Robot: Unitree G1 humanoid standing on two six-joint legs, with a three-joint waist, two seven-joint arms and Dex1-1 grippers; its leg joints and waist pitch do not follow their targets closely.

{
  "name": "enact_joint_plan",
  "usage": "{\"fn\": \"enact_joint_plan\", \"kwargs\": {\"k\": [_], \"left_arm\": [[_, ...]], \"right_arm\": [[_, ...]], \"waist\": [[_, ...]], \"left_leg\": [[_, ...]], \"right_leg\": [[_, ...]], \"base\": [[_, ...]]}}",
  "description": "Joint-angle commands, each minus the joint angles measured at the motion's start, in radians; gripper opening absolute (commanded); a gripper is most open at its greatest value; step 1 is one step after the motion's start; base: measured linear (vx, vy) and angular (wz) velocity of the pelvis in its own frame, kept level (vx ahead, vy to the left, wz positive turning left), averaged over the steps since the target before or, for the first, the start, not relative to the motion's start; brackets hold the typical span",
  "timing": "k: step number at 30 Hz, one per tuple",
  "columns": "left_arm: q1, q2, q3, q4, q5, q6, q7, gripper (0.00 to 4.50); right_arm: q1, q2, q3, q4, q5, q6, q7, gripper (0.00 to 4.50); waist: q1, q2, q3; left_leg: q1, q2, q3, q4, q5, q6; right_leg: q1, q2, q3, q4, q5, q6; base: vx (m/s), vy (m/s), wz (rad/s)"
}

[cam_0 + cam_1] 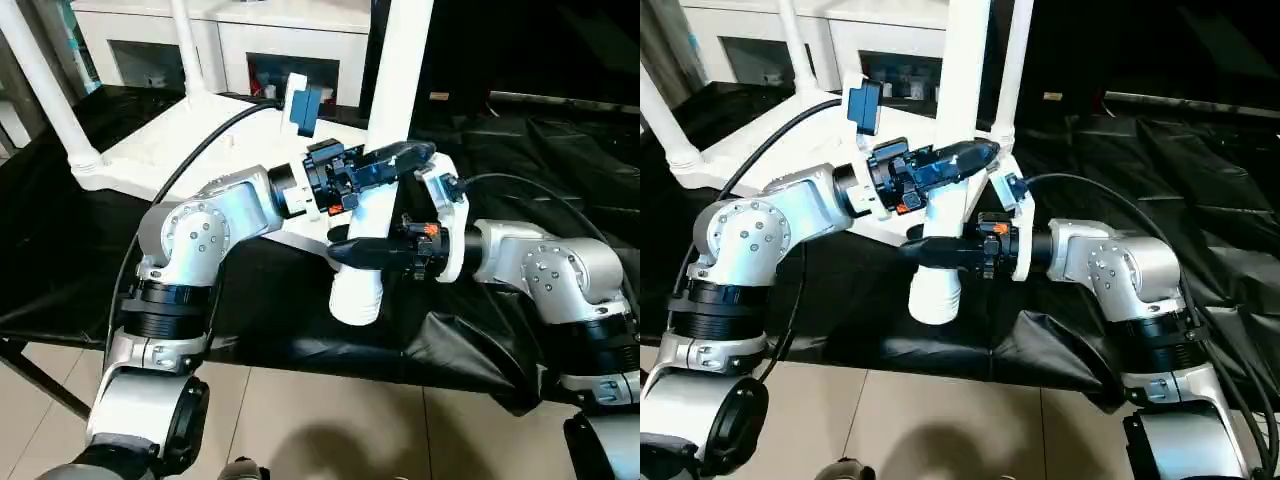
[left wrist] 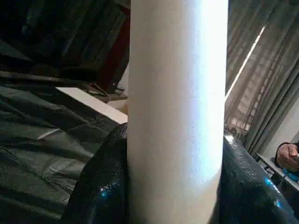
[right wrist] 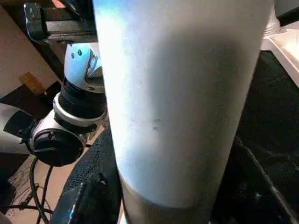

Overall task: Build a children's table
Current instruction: Rotate table base

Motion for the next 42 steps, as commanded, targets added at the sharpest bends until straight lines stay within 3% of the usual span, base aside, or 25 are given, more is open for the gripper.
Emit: {"fn": "enact_joint_plan", "kwargs": {"k": [1,3,6,8,13,17,18,21,22,23,24,26,29,32,33,37,38,39,42], "left_arm": [[-0.007,0.004,0.0,-0.024,0.009,-0.002,0.007,2.56],[-0.021,-0.015,0.044,-0.001,-0.027,0.029,0.051,2.58],[-0.018,-0.021,0.056,-0.007,-0.033,0.01,0.049,2.98],[-0.002,-0.058,0.092,-0.019,-0.025,-0.092,0.07,3.03],[0.055,-0.126,0.121,-0.11,-0.026,-0.196,0.106,3.03],[0.081,-0.174,0.168,-0.163,-0.077,-0.225,0.139,3.03],[0.085,-0.166,0.162,-0.169,-0.057,-0.239,0.142,3.03],[0.102,-0.096,0.114,-0.135,0.131,-0.288,0.258,3.03],[0.125,-0.042,0.083,-0.093,0.286,-0.345,0.358,3.03],[0.131,-0.031,0.076,-0.086,0.319,-0.362,0.374,3.03],[0.142,-0.027,0.08,-0.082,0.334,-0.381,0.382,3.03],[0.212,0.011,0.092,-0.07,0.449,-0.463,0.468,3.03],[0.323,0.094,0.033,-0.099,0.61,-0.455,0.573,3.03],[0.39,0.103,0.008,-0.138,0.681,-0.53,0.61,3.03],[0.423,0.094,0.007,-0.156,0.705,-0.563,0.635,3.03],[0.462,0.074,0.01,-0.172,0.732,-0.599,0.667,3.03],[0.552,0.046,-0.011,-0.2,0.774,-0.645,0.705,3.03],[0.573,0.046,-0.026,-0.206,0.789,-0.65,0.718,3.03],[0.595,0.037,-0.031,-0.213,0.781,-0.656,0.72,3.03]], "right_arm": [[-0.013,-0.009,-0.022,-0.008,0.019,0.01,0.009,1.93],[-0.008,-0.007,-0.021,-0.01,0.015,0.003,0.006,1.92],[-0.005,-0.003,-0.024,-0.012,0.013,-0.005,0.0,1.91],[0.005,0.013,-0.039,-0.016,0.008,-0.03,-0.025,1.91],[0.024,0.055,-0.071,-0.01,-0.018,-0.097,-0.103,1.91],[0.038,0.13,-0.109,0.025,-0.125,-0.261,-0.296,1.91],[0.042,0.144,-0.11,0.034,-0.169,-0.306,-0.361,1.91],[0.078,0.151,-0.089,0.016,-0.281,-0.385,-0.493,1.9],[0.113,0.149,-0.073,-0.011,-0.338,-0.421,-0.551,1.9],[0.12,0.147,-0.069,-0.016,-0.349,-0.427,-0.56,1.9],[0.129,0.144,-0.064,-0.022,-0.362,-0.44,-0.566,1.9],[0.175,0.144,-0.069,-0.042,-0.42,-0.476,-0.645,1.9],[0.23,0.175,-0.128,-0.03,-0.499,-0.578,-0.806,1.9],[0.291,0.206,-0.166,-0.054,-0.504,-0.625,-0.863,1.9],[0.331,0.215,-0.162,-0.09,-0.522,-0.619,-0.889,1.9],[0.376,0.216,-0.139,-0.126,-0.555,-0.627,-0.909,1.9],[0.424,0.214,-0.112,-0.141,-0.582,-0.661,-0.915,1.9],[0.431,0.217,-0.115,-0.138,-0.582,-0.662,-0.923,1.9],[0.44,0.24,-0.14,-0.137,-0.549,-0.681,-0.917,1.9]], "waist": [[0.002,-0.007,-0.097],[0.002,-0.004,-0.097],[0.003,-0.005,-0.097],[0.003,-0.004,-0.097],[0.003,-0.004,-0.099],[0.0,0.002,-0.098],[0.0,0.002,-0.098],[-0.008,0.005,-0.093],[-0.01,0.005,-0.091],[-0.012,0.006,-0.09],[-0.011,0.015,-0.091],[-0.017,0.014,-0.095],[-0.027,0.021,-0.099],[-0.032,0.021,-0.096],[-0.027,0.031,-0.099],[-0.031,0.025,-0.096],[-0.03,0.035,-0.093],[-0.036,0.025,-0.088],[-0.038,0.027,-0.095]], "left_leg": [[0.023,0.006,0.003,-0.069,-0.21,-0.025],[0.023,0.006,0.002,-0.068,-0.21,-0.027],[0.023,0.005,0.002,-0.068,-0.209,-0.025],[0.021,0.006,0.002,-0.068,-0.209,-0.022],[0.019,0.009,0.001,-0.068,-0.204,-0.024],[0.021,0.005,0.003,-0.068,-0.217,-0.031],[0.021,0.007,0.001,-0.07,-0.221,-0.036],[0.028,0.007,-0.002,-0.076,-0.273,-0.059],[0.03,0.005,-0.003,-0.078,-0.286,-0.059],[0.028,0.004,-0.004,-0.081,-0.298,-0.065],[0.029,0.001,-0.007,-0.082,-0.301,-0.067],[0.024,0.003,-0.009,-0.082,-0.291,-0.071],[0.024,0.005,-0.009,-0.082,-0.289,-0.073],[0.025,0.005,-0.006,-0.082,-0.31,-0.054],[0.03,0.005,-0.007,-0.08,-0.317,-0.053],[0.024,0.005,-0.008,-0.086,-0.335,-0.047],[0.027,0.006,-0.009,-0.086,-0.36,-0.047],[0.022,0.006,-0.007,-0.09,-0.373,-0.04],[0.026,-0.001,-0.004,-0.085,-0.379,-0.024]], "right_leg": [[0.056,-0.044,0.024,-0.077,-0.295,-0.176],[0.056,-0.044,0.024,-0.076,-0.286,-0.182],[0.056,-0.043,0.023,-0.077,-0.285,-0.184],[0.057,-0.044,0.023,-0.079,-0.277,-0.186],[0.059,-0.047,0.023,-0.076,-0.255,-0.195],[0.053,-0.045,0.023,-0.08,-0.285,-0.186],[0.052,-0.047,0.023,-0.08,-0.293,-0.183],[0.045,-0.039,0.022,-0.087,-0.353,-0.14],[0.046,-0.037,0.023,-0.09,-0.372,-0.107],[0.046,-0.036,0.023,-0.093,-0.408,-0.058],[0.047,-0.037,0.022,-0.094,-0.422,-0.046],[0.046,-0.037,0.021,-0.099,-0.411,-0.037],[0.04,-0.037,0.022,-0.087,-0.35,-0.069],[0.038,-0.034,0.024,-0.091,-0.332,-0.097],[0.036,-0.033,0.024,-0.087,-0.318,-0.108],[0.043,-0.032,0.023,-0.087,-0.303,-0.117],[0.038,-0.034,0.024,-0.091,-0.331,-0.114],[0.041,-0.034,0.023,-0.1,-0.352,-0.099],[0.034,-0.034,0.024,-0.109,-0.449,-0.064]], "base": [[0.0,0.0,0.0],[0.0,0.0,0.0],[0.0,0.0,0.0],[0.0,0.0,0.0],[0.0,0.0,0.0],[0.0,0.0,0.0],[0.0,0.0,0.0],[0.0,0.0,0.0],[0.0,0.0,0.0],[0.0,0.0,0.0],[0.0,0.0,0.0],[0.0,0.0,0.0],[0.0,0.0,0.0],[0.0,0.0,0.0],[0.0,0.0,0.0],[0.0,0.0,0.0],[0.0,0.0,0.0],[0.0,0.0,0.0],[0.0,0.0,0.0]]}}
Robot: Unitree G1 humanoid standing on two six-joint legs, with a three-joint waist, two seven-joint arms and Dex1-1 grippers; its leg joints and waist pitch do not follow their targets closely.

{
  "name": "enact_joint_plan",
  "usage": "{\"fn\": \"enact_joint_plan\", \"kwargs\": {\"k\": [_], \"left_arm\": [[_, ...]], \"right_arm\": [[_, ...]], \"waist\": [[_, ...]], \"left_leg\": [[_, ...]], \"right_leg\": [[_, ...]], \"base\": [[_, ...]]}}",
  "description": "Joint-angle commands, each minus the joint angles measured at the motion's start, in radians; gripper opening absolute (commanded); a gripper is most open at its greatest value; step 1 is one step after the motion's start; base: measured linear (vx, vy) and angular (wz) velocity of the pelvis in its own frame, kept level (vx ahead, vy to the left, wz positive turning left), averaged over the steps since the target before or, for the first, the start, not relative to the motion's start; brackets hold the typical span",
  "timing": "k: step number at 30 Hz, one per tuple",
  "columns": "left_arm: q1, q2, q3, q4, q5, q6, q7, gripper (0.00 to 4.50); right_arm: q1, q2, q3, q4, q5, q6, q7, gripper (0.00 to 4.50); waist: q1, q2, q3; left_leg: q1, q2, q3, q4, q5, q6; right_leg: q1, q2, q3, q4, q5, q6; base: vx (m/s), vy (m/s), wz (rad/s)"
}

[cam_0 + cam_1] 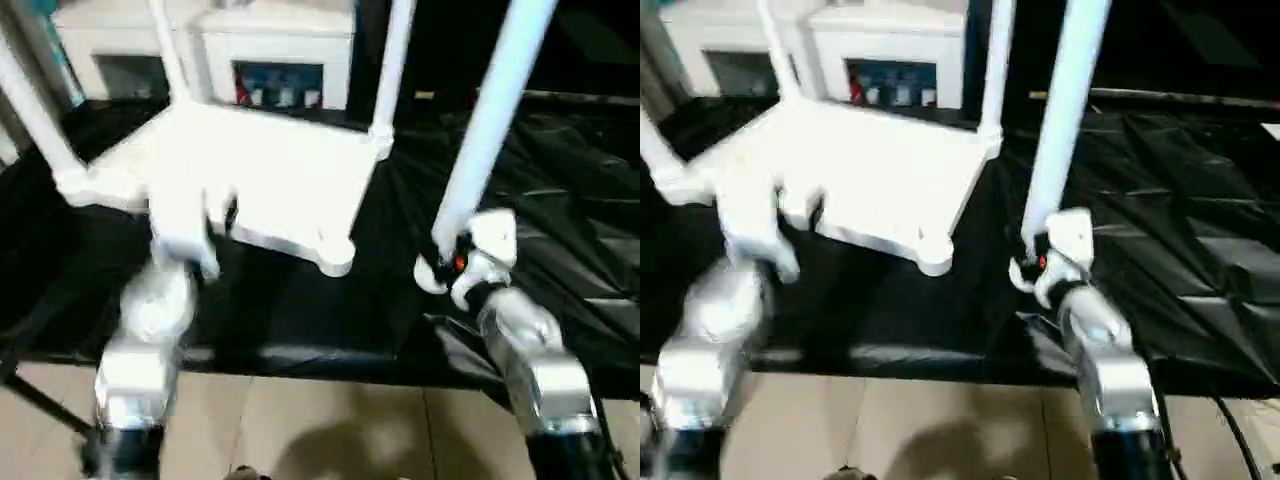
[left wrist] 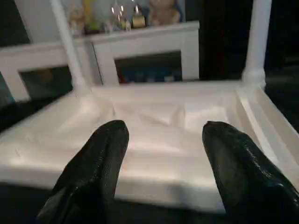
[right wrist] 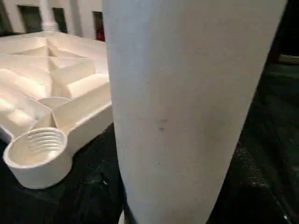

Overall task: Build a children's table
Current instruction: Rotate table base

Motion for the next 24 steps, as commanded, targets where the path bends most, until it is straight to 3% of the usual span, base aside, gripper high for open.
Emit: {"fn": "enact_joint_plan", "kwargs": {"k": [1,5,8,9,11,13,14,15,16,17,18,19,20,21,22,23,24], "left_arm": [[-0.008,0.005,-0.006,-0.013,0.015,0.0,0.008,3.03],[-0.02,-0.002,0.008,0.0,0.019,-0.04,-0.003,3.03],[-0.012,-0.004,0.007,-0.003,0.024,-0.044,-0.005,3.03],[-0.009,-0.004,0.004,-0.003,0.026,-0.047,-0.002,3.03],[-0.005,-0.003,-0.002,-0.002,0.021,-0.055,-0.008,3.03],[-0.006,-0.005,-0.001,0.002,0.025,-0.062,-0.01,3.03],[-0.007,-0.006,-0.001,0.003,0.027,-0.064,-0.01,3.03],[-0.007,-0.005,-0.001,0.004,0.028,-0.065,-0.011,3.03],[-0.007,-0.006,-0.001,0.004,0.028,-0.066,-0.011,3.03],[-0.007,-0.007,0.0,0.006,0.025,-0.067,-0.013,3.03],[-0.007,-0.007,0.0,0.007,0.026,-0.066,-0.013,3.03],[-0.007,-0.006,0.0,0.008,0.027,-0.066,-0.013,3.03],[-0.007,-0.006,0.0,0.008,0.026,-0.066,-0.013,3.03],[-0.007,-0.005,0.001,0.007,0.026,-0.066,-0.014,3.03],[-0.008,-0.003,-0.001,0.009,0.027,-0.066,-0.017,3.03],[-0.008,-0.002,-0.002,0.01,0.028,-0.066,-0.018,3.03],[-0.009,-0.002,-0.001,0.012,0.028,-0.066,-0.018,3.03]], "right_arm": [[-0.002,0.007,-0.017,-0.02,0.014,-0.029,0.001,1.9],[0.02,0.024,-0.015,-0.035,0.05,-0.014,0.029,1.9],[0.028,0.025,-0.008,-0.039,0.052,-0.027,0.036,1.9],[0.029,0.025,-0.003,-0.039,0.051,-0.034,0.04,1.9],[0.028,0.026,0.008,-0.038,0.052,-0.039,0.053,1.9],[0.022,0.03,0.014,-0.036,0.055,-0.037,0.063,1.9],[0.019,0.03,0.018,-0.036,0.055,-0.035,0.069,1.9],[0.017,0.03,0.022,-0.035,0.056,-0.034,0.074,1.9],[0.017,0.03,0.023,-0.035,0.057,-0.034,0.076,1.9],[0.015,0.029,0.026,-0.033,0.058,-0.031,0.081,1.9],[0.014,0.027,0.028,-0.031,0.057,-0.031,0.085,1.9],[0.013,0.024,0.032,-0.029,0.055,-0.032,0.09,1.9],[0.013,0.024,0.035,-0.027,0.053,-0.033,0.092,1.9],[0.013,0.024,0.038,-0.026,0.051,-0.034,0.094,1.9],[0.014,0.022,0.044,-0.023,0.046,-0.038,0.099,1.9],[0.014,0.021,0.047,-0.023,0.044,-0.04,0.101,1.9],[0.014,0.021,0.049,-0.022,0.045,-0.039,0.102,1.9]], "waist": [[-0.004,0.001,-0.077],[-0.01,-0.001,-0.073],[-0.012,0.001,-0.072],[-0.015,-0.004,-0.072],[-0.025,0.0,-0.066],[-0.039,0.001,-0.055],[-0.057,0.014,-0.04],[-0.068,0.029,-0.027],[-0.063,0.04,-0.021],[0.001,0.057,-0.029],[0.013,0.047,-0.035],[-0.011,-0.03,-0.039],[-0.011,-0.035,-0.013],[0.023,-0.044,-0.044],[0.037,-0.034,-0.049],[0.037,-0.011,-0.07],[0.029,0.011,-0.084]], "left_leg": [[0.026,0.0,-0.003,-0.075,-0.38,-0.023],[0.031,-0.003,-0.005,-0.074,-0.41,-0.021],[0.025,-0.001,-0.009,-0.079,-0.41,-0.022],[0.03,0.0,-0.009,-0.078,-0.429,-0.025],[0.054,-0.002,-0.014,-0.081,-0.538,-0.034],[0.081,-0.005,-0.018,-0.079,-0.634,-0.029],[0.129,-0.001,-0.023,-0.074,-0.749,-0.023],[0.125,0.026,-0.034,-0.112,-0.853,-0.014],[0.067,0.062,-0.038,-0.177,-0.921,-0.015],[-0.009,0.052,0.013,-0.213,-1.017,-0.045],[0.021,0.06,0.027,-0.213,-0.985,-0.012],[0.123,0.029,0.015,-0.08,-0.79,-0.016],[0.173,-0.021,0.028,0.082,-0.609,-0.018],[0.004,-0.022,-0.034,0.096,-0.236,0.072],[0.013,-0.023,-0.034,0.066,-0.216,0.079],[0.048,-0.02,-0.026,-0.003,-0.18,0.084],[0.08,-0.005,-0.031,-0.04,-0.154,0.087]], "right_leg": [[0.031,-0.035,0.021,-0.098,-0.457,-0.069],[0.024,-0.032,0.014,-0.112,-0.528,-0.038],[0.026,-0.032,0.012,-0.11,-0.521,-0.038],[0.026,-0.031,0.011,-0.11,-0.529,-0.037],[0.025,-0.029,0.002,-0.122,-0.645,-0.013],[0.027,-0.016,-0.024,-0.144,-0.747,0.009],[0.02,0.006,-0.076,-0.18,-0.782,0.018],[0.059,0.026,-0.114,-0.153,-0.676,0.01],[0.124,0.015,-0.103,-0.031,-0.547,-0.017],[0.194,0.008,-0.105,0.118,-0.322,-0.055],[0.176,0.007,-0.064,0.145,-0.338,-0.047],[0.093,-0.036,0.034,-0.005,-0.807,0.01],[0.005,-0.122,0.029,-0.182,-1.174,-0.005],[0.184,-0.171,0.13,-0.137,-1.069,-0.089],[0.181,-0.14,0.117,-0.127,-0.966,-0.106],[0.177,-0.076,0.07,-0.097,-0.668,-0.177],[0.161,-0.047,0.033,-0.075,-0.499,-0.192]], "base": [[0.0,0.0,0.0],[0.0,0.0,0.0],[0.0,0.0,0.0],[0.0,0.0,0.0],[0.0,0.0,0.0],[0.0,0.0,0.0],[0.0,0.0,0.0],[0.0,0.0,0.0],[-0.026,-0.005,-0.22],[0.0,0.0,0.0],[0.0,0.0,0.0],[0.119,-0.094,-0.04],[0.204,-0.049,-0.17],[0.204,-0.049,-0.17],[0.148,-0.001,0.04],[0.088,-0.02,0.25],[0.088,-0.02,0.25]]}}
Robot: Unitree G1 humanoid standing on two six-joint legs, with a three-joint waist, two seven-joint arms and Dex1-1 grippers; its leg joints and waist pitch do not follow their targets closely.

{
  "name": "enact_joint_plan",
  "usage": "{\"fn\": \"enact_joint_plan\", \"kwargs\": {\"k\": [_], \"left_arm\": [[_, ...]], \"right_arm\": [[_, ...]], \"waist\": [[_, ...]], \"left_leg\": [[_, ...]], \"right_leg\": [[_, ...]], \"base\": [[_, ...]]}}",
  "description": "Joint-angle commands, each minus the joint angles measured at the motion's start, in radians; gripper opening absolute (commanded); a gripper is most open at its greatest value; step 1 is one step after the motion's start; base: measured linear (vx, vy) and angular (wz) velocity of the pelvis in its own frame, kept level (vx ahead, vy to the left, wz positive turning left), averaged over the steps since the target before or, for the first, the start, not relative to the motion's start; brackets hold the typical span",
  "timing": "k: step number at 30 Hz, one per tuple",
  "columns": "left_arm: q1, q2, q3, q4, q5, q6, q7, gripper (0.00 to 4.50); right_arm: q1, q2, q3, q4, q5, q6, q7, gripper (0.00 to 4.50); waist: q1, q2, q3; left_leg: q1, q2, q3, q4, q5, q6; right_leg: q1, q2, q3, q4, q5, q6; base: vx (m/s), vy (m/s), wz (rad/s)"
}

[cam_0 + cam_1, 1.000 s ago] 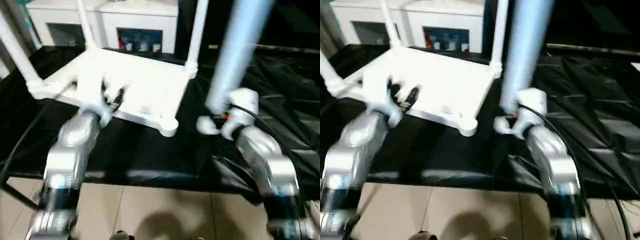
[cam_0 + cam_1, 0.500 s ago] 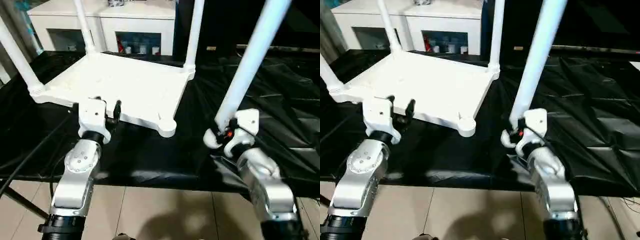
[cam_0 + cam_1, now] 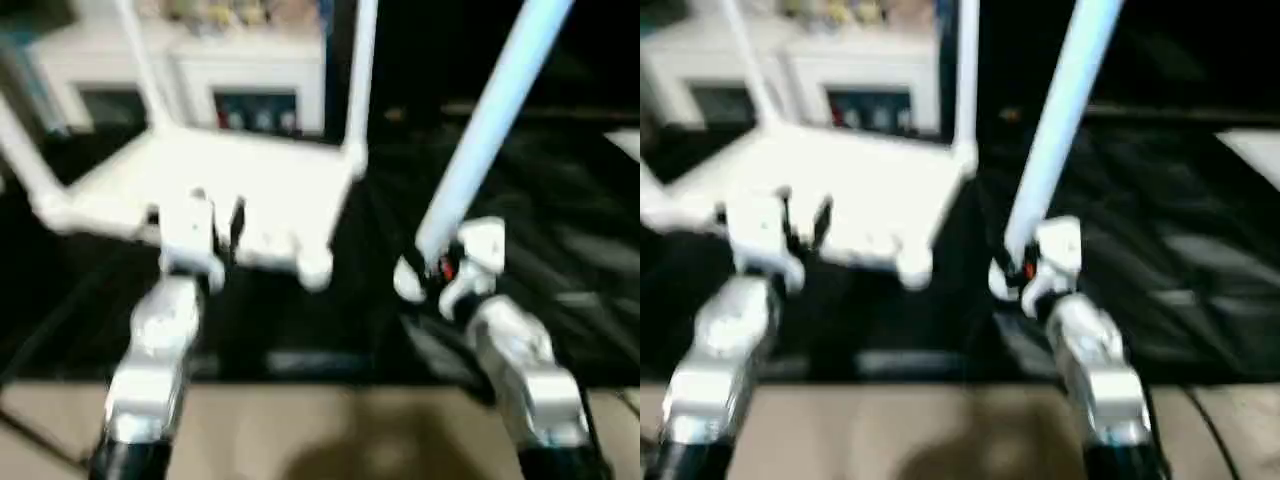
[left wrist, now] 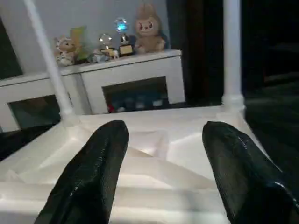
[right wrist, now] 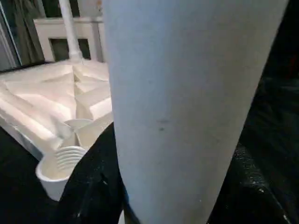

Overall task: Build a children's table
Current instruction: Rotate table base

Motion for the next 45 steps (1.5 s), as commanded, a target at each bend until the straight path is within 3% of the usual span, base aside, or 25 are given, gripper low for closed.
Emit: {"fn": "enact_joint_plan", "kwargs": {"k": [1,2,4,6,7,8,10,11,12,13,14,16,17,18,20,25,26,27,30,32,33,35,38,40,45], "left_arm": [[-0.001,0.009,0.011,0.004,0.008,0.005,-0.002,3.03],[-0.002,0.009,0.012,0.005,0.009,0.005,-0.003,3.03],[-0.003,0.01,0.014,0.007,0.009,0.005,-0.004,3.03],[-0.004,0.011,0.016,0.009,0.008,0.004,-0.007,3.03],[-0.004,0.012,0.017,0.009,0.009,0.003,-0.009,3.03],[-0.004,0.012,0.017,0.009,0.009,0.003,-0.009,3.03],[-0.003,0.014,0.017,0.009,0.008,0.005,-0.008,3.03],[-0.003,0.014,0.017,0.009,0.007,0.006,-0.009,3.03],[-0.003,0.013,0.02,0.009,0.008,0.009,-0.01,3.03],[-0.002,0.012,0.022,0.009,0.008,0.01,-0.01,3.03],[-0.002,0.011,0.023,0.01,0.009,0.011,-0.011,3.03],[-0.002,0.01,0.025,0.011,0.01,0.012,-0.011,3.03],[-0.002,0.011,0.024,0.012,0.01,0.011,-0.011,3.03],[-0.002,0.012,0.024,0.011,0.008,0.012,-0.01,3.03],[-0.002,0.013,0.024,0.011,0.007,0.013,-0.009,3.03],[-0.001,0.01,0.031,0.015,0.01,0.017,-0.009,3.03],[-0.001,0.009,0.032,0.016,0.011,0.017,-0.009,3.03],[0.0,0.008,0.032,0.015,0.011,0.017,-0.008,3.03],[0.005,0.008,0.033,0.014,0.008,0.018,-0.005,3.03],[0.008,0.009,0.033,0.016,0.0,0.013,-0.013,3.03],[0.01,0.01,0.032,0.017,-0.007,0.015,-0.026,3.03],[0.016,0.024,0.016,0.022,-0.011,0.024,-0.064,3.03],[0.023,0.081,-0.024,0.031,-0.075,0.035,-0.238,3.03],[0.027,0.113,-0.04,0.03,-0.126,0.044,-0.348,3.03],[0.002,0.258,-0.125,0.047,-0.168,0.089,-0.637,3.4]], "right_arm": [[-0.016,0.008,0.022,-0.017,-0.001,-0.003,0.013,1.9],[-0.015,0.009,0.024,-0.019,-0.001,-0.002,0.016,1.9],[-0.013,0.011,0.028,-0.022,-0.001,0.0,0.02,1.9],[-0.012,0.01,0.034,-0.025,-0.002,0.002,0.025,1.9],[-0.008,0.01,0.039,-0.03,-0.001,0.001,0.029,1.9],[-0.008,0.01,0.039,-0.03,-0.001,0.001,0.029,1.9],[-0.005,0.009,0.041,-0.032,0.0,0.0,0.031,1.9],[-0.004,0.009,0.041,-0.033,0.001,0.0,0.032,1.9],[-0.004,0.009,0.039,-0.035,0.005,0.002,0.035,1.9],[-0.006,0.007,0.039,-0.034,0.006,0.001,0.038,1.9],[-0.007,0.005,0.04,-0.033,0.007,0.0,0.039,1.9],[-0.009,0.001,0.042,-0.032,0.01,0.002,0.043,1.9],[-0.011,-0.001,0.042,-0.032,0.013,0.003,0.047,1.9],[-0.013,-0.003,0.045,-0.031,0.009,0.002,0.052,1.9],[-0.015,-0.011,0.058,-0.028,-0.014,-0.007,0.055,1.9],[-0.021,-0.029,0.087,-0.024,-0.032,0.004,0.076,1.9],[-0.022,-0.031,0.088,-0.022,-0.033,0.006,0.076,1.9],[-0.023,-0.03,0.083,-0.022,-0.026,0.008,0.075,1.9],[-0.028,-0.015,0.045,-0.015,0.003,0.022,0.052,1.9],[-0.031,-0.019,0.041,-0.007,-0.003,0.014,0.054,1.9],[-0.031,-0.021,0.04,-0.005,-0.004,0.01,0.057,1.9],[-0.031,-0.024,0.036,-0.007,0.002,0.004,0.062,1.9],[-0.029,-0.033,0.029,-0.02,0.038,0.005,0.105,1.9],[-0.029,-0.039,0.022,-0.027,0.062,0.008,0.129,1.9],[-0.046,-0.078,0.004,-0.023,0.114,0.026,0.218,1.9]], "waist": [[-0.02,0.011,-0.066],[-0.053,0.021,-0.073],[-0.075,0.011,-0.078],[-0.059,-0.025,-0.08],[-0.01,-0.044,-0.107],[0.01,-0.028,-0.094],[-0.016,0.016,-0.101],[-0.088,0.049,-0.101],[-0.11,0.045,-0.12],[-0.097,0.028,-0.11],[-0.097,0.02,-0.096],[-0.083,-0.029,-0.069],[-0.052,-0.075,-0.06],[-0.024,-0.075,-0.069],[-0.023,-0.062,-0.062],[-0.071,0.012,-0.048],[-0.08,0.031,-0.055],[-0.111,0.022,-0.072],[-0.145,0.011,-0.063],[-0.138,-0.022,-0.056],[-0.098,-0.049,-0.059],[-0.058,-0.059,-0.082],[-0.053,-0.02,-0.111],[-0.051,-0.01,-0.114],[-0.023,-0.015,-0.057]], "left_leg": [[0.036,0.05,-0.032,-0.119,-0.096,0.106],[0.108,0.09,-0.074,-0.132,-0.157,0.181],[0.138,0.111,-0.103,-0.123,-0.1,0.326],[0.036,0.016,-0.027,-0.068,0.022,0.376],[-0.103,-0.074,0.002,0.014,0.012,0.31],[-0.154,-0.029,-0.034,0.044,0.018,0.208],[-0.099,0.008,-0.047,-0.055,0.157,0.117],[0.074,0.094,-0.174,-0.07,0.351,0.377],[0.171,0.153,-0.231,-0.066,0.444,0.54],[0.143,0.173,-0.231,-0.061,0.548,0.607],[0.106,0.16,-0.2,-0.076,0.515,0.587],[0.033,0.025,-0.075,-0.101,0.126,0.43],[-0.013,-0.071,-0.013,-0.044,-0.123,0.301],[-0.055,-0.072,-0.039,0.065,-0.109,0.203],[-0.089,-0.054,-0.059,0.08,-0.014,0.104],[-0.059,0.016,-0.092,-0.12,-0.259,0.103],[-0.012,0.021,-0.104,-0.128,-0.338,0.122],[0.007,0.005,-0.175,-0.141,-0.192,0.345],[0.109,0.069,-0.206,-0.138,-0.184,0.419],[0.076,0.035,-0.181,-0.12,-0.096,0.431],[-0.032,-0.051,-0.096,-0.042,0.02,0.366],[-0.102,-0.04,-0.08,-0.009,0.164,0.233],[-0.046,-0.004,-0.097,-0.024,0.583,0.15],[-0.005,0.015,-0.115,-0.012,0.732,0.151],[-0.036,0.033,-0.062,-0.089,-0.032,0.048]], "right_leg": [[0.015,-0.018,0.02,-0.098,-0.156,-0.205],[-0.037,-0.017,0.0,-0.06,-0.051,-0.229],[-0.071,-0.038,0.001,-0.031,0.06,-0.199],[0.025,-0.07,0.052,-0.08,0.241,-0.191],[0.178,-0.096,0.144,-0.108,0.42,-0.205],[0.187,-0.138,0.177,-0.117,0.571,-0.204],[0.147,-0.012,0.057,-0.061,0.555,-0.079],[-0.039,0.037,-0.017,0.048,0.228,0.037],[-0.138,-0.003,-0.007,0.077,-0.008,0.063],[-0.163,-0.037,0.015,0.102,-0.088,0.076],[-0.162,-0.042,0.024,0.112,-0.04,0.092],[-0.108,-0.032,0.035,-0.021,0.178,0.01],[-0.037,-0.078,0.112,-0.132,-0.019,-0.028],[0.045,-0.181,0.189,-0.181,-0.383,-0.118],[0.057,-0.168,0.173,-0.174,-0.454,-0.183],[0.038,-0.027,-0.005,-0.139,-0.357,-0.181],[0.014,-0.024,-0.012,-0.133,-0.303,-0.192],[0.034,-0.005,-0.047,-0.097,-0.072,-0.188],[-0.065,-0.017,-0.01,-0.028,-0.049,-0.133],[-0.06,-0.059,0.036,-0.062,0.078,-0.084],[0.043,-0.123,0.105,-0.124,0.21,-0.141],[0.102,-0.156,0.143,-0.098,0.441,-0.173],[0.036,-0.043,0.071,0.0,0.959,-0.132],[-0.013,-0.033,0.07,0.008,0.867,-0.125],[-0.009,-0.084,0.078,-0.079,0.174,-0.231]], "base": [[0.118,-0.01,0.16],[0.161,0.001,0.09],[0.164,-0.003,0.08],[0.162,-0.009,0.08],[0.148,0.025,0.22],[0.122,0.041,0.28],[0.102,0.037,0.14],[0.111,-0.031,-0.16],[0.111,-0.031,-0.16],[0.115,-0.067,-0.13],[0.064,-0.017,-0.08],[0.063,-0.031,-0.06],[0.047,-0.086,-0.03],[0.047,-0.086,-0.03],[0.05,-0.066,0.0],[0.072,0.031,-0.01],[0.106,0.075,0.34],[0.106,0.075,0.34],[0.121,0.043,0.53],[0.115,-0.04,0.16],[0.099,-0.057,0.13],[0.105,-0.059,0.12],[0.031,-0.019,0.03],[0.0,0.0,0.0],[-0.072,-0.014,0.05]]}}
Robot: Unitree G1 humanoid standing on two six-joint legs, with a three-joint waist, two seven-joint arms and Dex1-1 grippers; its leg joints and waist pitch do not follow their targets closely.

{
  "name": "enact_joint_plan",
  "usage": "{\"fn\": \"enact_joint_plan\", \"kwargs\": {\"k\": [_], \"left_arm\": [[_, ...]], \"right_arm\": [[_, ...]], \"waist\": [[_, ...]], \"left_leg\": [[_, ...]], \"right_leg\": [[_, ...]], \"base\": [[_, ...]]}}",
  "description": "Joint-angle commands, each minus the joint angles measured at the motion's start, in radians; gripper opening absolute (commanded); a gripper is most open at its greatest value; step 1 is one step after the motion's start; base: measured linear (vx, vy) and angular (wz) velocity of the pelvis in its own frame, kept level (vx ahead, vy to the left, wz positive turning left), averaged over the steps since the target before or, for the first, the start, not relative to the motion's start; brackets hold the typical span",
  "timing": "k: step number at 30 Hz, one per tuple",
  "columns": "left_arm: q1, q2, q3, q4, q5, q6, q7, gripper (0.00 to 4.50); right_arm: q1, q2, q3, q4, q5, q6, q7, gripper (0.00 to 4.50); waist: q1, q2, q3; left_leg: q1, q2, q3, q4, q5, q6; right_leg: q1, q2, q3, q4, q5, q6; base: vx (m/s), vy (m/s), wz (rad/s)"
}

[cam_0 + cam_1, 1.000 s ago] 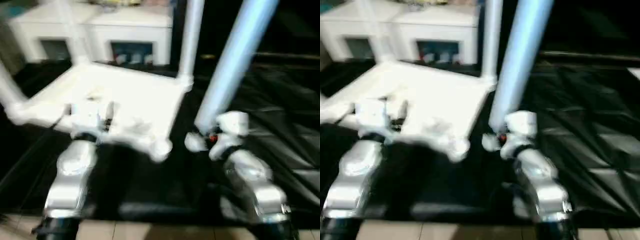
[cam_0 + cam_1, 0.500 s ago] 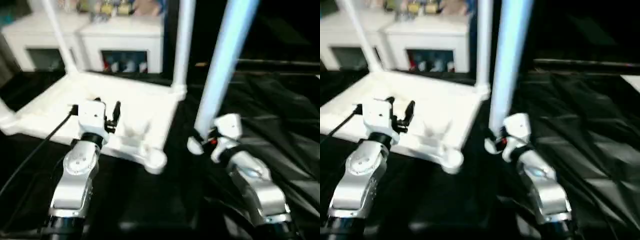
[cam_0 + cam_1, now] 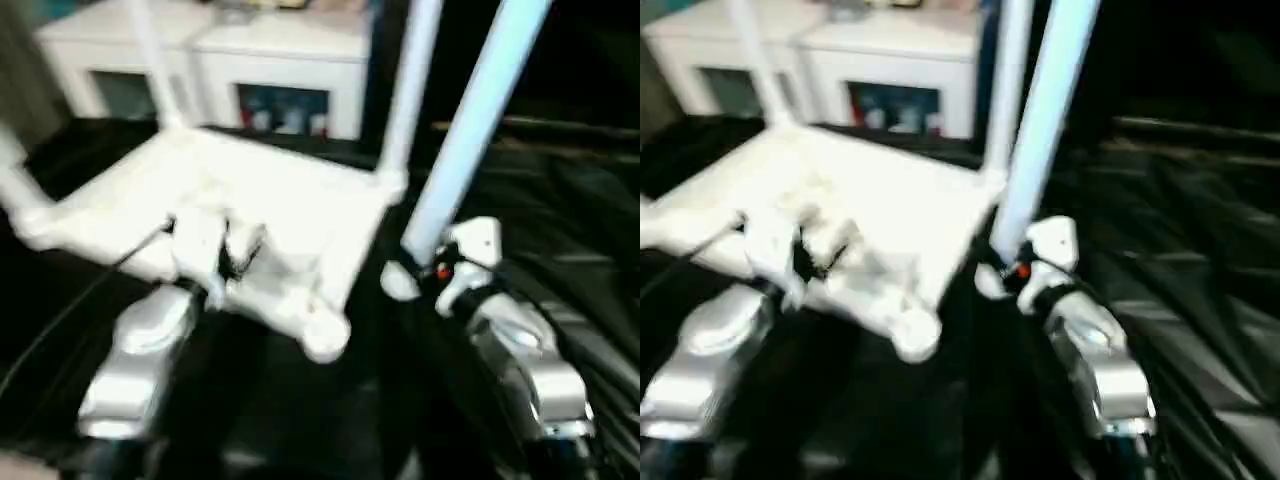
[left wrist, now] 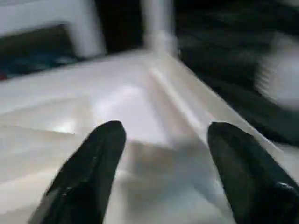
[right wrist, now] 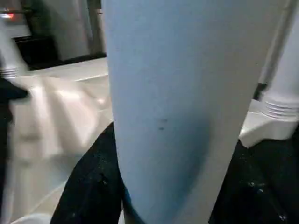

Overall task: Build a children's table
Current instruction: Rotate table base

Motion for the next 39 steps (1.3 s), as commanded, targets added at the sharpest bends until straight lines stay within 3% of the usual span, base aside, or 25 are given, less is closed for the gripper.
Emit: {"fn": "enact_joint_plan", "kwargs": {"k": [1,3,4,5,7,9,11,14,15,18,19,22,23,24,26,27,30,39], "left_arm": [[-0.044,0.035,-0.029,0.033,0.019,-0.008,-0.086,3.51],[-0.086,0.067,-0.053,0.085,0.052,-0.047,-0.136,3.78],[-0.134,0.103,-0.084,0.143,0.078,-0.094,-0.205,3.78],[-0.151,0.115,-0.096,0.163,0.081,-0.098,-0.241,3.8],[-0.189,0.151,-0.147,0.208,0.108,-0.103,-0.321,3.8],[-0.228,0.156,-0.182,0.268,0.159,-0.126,-0.323,3.8],[-0.254,0.14,-0.191,0.312,0.177,-0.152,-0.305,3.8],[-0.309,0.101,-0.218,0.415,0.21,-0.211,-0.291,3.8],[-0.323,0.093,-0.235,0.445,0.222,-0.217,-0.303,3.8],[-0.343,0.079,-0.252,0.49,0.242,-0.233,-0.306,3.8],[-0.355,0.072,-0.258,0.517,0.253,-0.244,-0.301,3.8],[-0.408,0.051,-0.283,0.636,0.296,-0.278,-0.296,3.8],[-0.408,0.051,-0.283,0.636,0.296,-0.278,-0.296,3.62],[-0.423,0.051,-0.289,0.666,0.295,-0.286,-0.329,3.51],[-0.437,0.052,-0.29,0.689,0.287,-0.287,-0.366,3.36],[-0.441,0.051,-0.288,0.694,0.283,-0.285,-0.374,3.36],[-0.456,0.052,-0.288,0.723,0.276,-0.29,-0.428,3.06],[-0.497,0.05,-0.294,0.767,0.262,-0.277,-0.56,2.29]], "right_arm": [[-0.021,-0.024,-0.02,-0.014,0.028,0.014,0.047,1.9],[-0.033,-0.051,-0.021,0.0,0.034,0.019,0.088,1.9],[-0.048,-0.084,-0.02,0.02,0.036,0.02,0.132,1.9],[-0.054,-0.097,-0.019,0.027,0.037,0.022,0.149,1.9],[-0.063,-0.133,-0.006,0.036,0.045,0.034,0.199,1.9],[-0.069,-0.159,0.01,0.043,0.037,0.031,0.233,1.9],[-0.071,-0.164,0.013,0.047,0.036,0.029,0.242,1.9],[-0.079,-0.171,0.018,0.054,0.039,0.027,0.265,1.9],[-0.081,-0.174,0.024,0.055,0.037,0.025,0.274,1.9],[-0.084,-0.178,0.031,0.057,0.033,0.02,0.285,1.9],[-0.085,-0.178,0.033,0.059,0.033,0.019,0.29,1.9],[-0.092,-0.179,0.039,0.06,0.033,0.021,0.311,1.9],[-0.092,-0.179,0.039,0.06,0.033,0.021,0.311,1.9],[-0.094,-0.182,0.04,0.061,0.031,0.019,0.317,1.9],[-0.097,-0.187,0.042,0.067,0.03,0.014,0.323,1.9],[-0.098,-0.188,0.042,0.069,0.03,0.012,0.324,1.9],[-0.102,-0.191,0.042,0.076,0.028,0.008,0.329,1.9],[-0.098,-0.191,0.081,0.081,0.006,0.015,0.357,1.9]], "waist": [[-0.003,0.016,-0.04],[-0.008,0.016,-0.026],[-0.008,0.014,-0.021],[-0.005,0.012,-0.026],[-0.002,0.009,-0.032],[-0.005,0.012,-0.032],[-0.005,0.011,-0.034],[-0.006,0.009,-0.047],[-0.006,0.001,-0.052],[-0.005,0.004,-0.056],[-0.005,0.004,-0.056],[-0.005,0.007,-0.069],[-0.008,0.005,-0.067],[-0.007,0.012,-0.065],[-0.006,0.007,-0.063],[-0.004,0.014,-0.061],[-0.003,0.009,-0.057],[0.005,0.008,-0.058]], "left_leg": [[0.032,0.095,-0.016,-0.098,-0.095,0.021],[0.046,0.105,0.004,-0.119,-0.298,-0.026],[0.047,0.101,0.007,-0.123,-0.331,-0.033],[0.053,0.102,0.011,-0.125,-0.34,-0.05],[0.043,0.104,0.016,-0.13,-0.248,-0.038],[0.046,0.104,0.022,-0.134,-0.239,-0.031],[0.041,0.103,0.023,-0.134,-0.236,-0.028],[0.032,0.105,0.025,-0.128,-0.168,-0.01],[0.03,0.107,0.029,-0.123,-0.129,0.003],[0.021,0.105,0.03,-0.117,-0.066,0.033],[0.021,0.105,0.03,-0.117,-0.066,0.033],[0.017,0.102,0.034,-0.102,0.012,0.079],[0.01,0.104,0.033,-0.103,0.026,0.092],[0.012,0.105,0.033,-0.103,0.011,0.097],[0.013,0.107,0.036,-0.104,-0.017,0.093],[0.015,0.11,0.034,-0.107,-0.037,0.085],[0.017,0.111,0.036,-0.111,-0.072,0.066],[0.017,0.113,0.043,-0.109,-0.047,0.068]], "right_leg": [[0.042,-0.088,0.046,-0.081,0.096,-0.244],[0.031,-0.089,0.044,-0.106,-0.138,-0.243],[0.031,-0.091,0.046,-0.117,-0.216,-0.228],[0.03,-0.098,0.051,-0.126,-0.293,-0.201],[0.039,-0.101,0.05,-0.127,-0.256,-0.187],[0.034,-0.099,0.047,-0.132,-0.255,-0.185],[0.032,-0.1,0.047,-0.132,-0.243,-0.194],[0.035,-0.096,0.042,-0.122,-0.117,-0.215],[0.034,-0.096,0.041,-0.116,-0.039,-0.233],[0.038,-0.096,0.036,-0.103,0.073,-0.256],[0.038,-0.096,0.036,-0.103,0.073,-0.256],[0.035,-0.093,0.034,-0.089,0.219,-0.274],[0.035,-0.093,0.032,-0.086,0.25,-0.281],[0.031,-0.094,0.031,-0.088,0.24,-0.288],[0.031,-0.096,0.032,-0.092,0.211,-0.297],[0.03,-0.097,0.032,-0.093,0.185,-0.302],[0.029,-0.098,0.033,-0.098,0.133,-0.306],[0.029,-0.099,0.035,-0.096,0.146,-0.304]], "base": [[-0.111,-0.004,0.07],[-0.115,-0.006,0.08],[-0.112,-0.006,0.04],[-0.094,-0.004,-0.01],[-0.083,-0.003,-0.03],[-0.055,-0.003,-0.04],[0.0,0.0,0.0],[0.0,0.0,0.0],[0.0,0.0,0.0],[0.0,0.0,0.0],[0.0,0.0,0.0],[0.0,0.0,0.0],[0.0,0.0,0.0],[0.0,0.0,0.0],[0.0,0.0,0.0],[0.0,0.0,0.0],[0.0,0.0,0.0],[0.0,0.0,0.0]]}}
